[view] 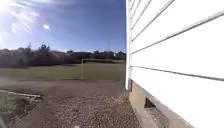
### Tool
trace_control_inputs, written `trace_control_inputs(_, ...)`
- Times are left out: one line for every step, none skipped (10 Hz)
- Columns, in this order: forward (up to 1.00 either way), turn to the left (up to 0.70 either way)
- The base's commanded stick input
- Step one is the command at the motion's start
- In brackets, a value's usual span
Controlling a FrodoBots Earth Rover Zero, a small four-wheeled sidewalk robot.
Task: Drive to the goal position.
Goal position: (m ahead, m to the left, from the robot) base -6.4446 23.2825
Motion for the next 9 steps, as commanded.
trace_control_inputs(0.05, 0.00)
trace_control_inputs(0.05, 0.00)
trace_control_inputs(0.05, 0.00)
trace_control_inputs(0.05, 0.00)
trace_control_inputs(0.05, 0.00)
trace_control_inputs(0.05, 0.00)
trace_control_inputs(0.05, 0.00)
trace_control_inputs(0.05, 0.00)
trace_control_inputs(0.05, 0.00)
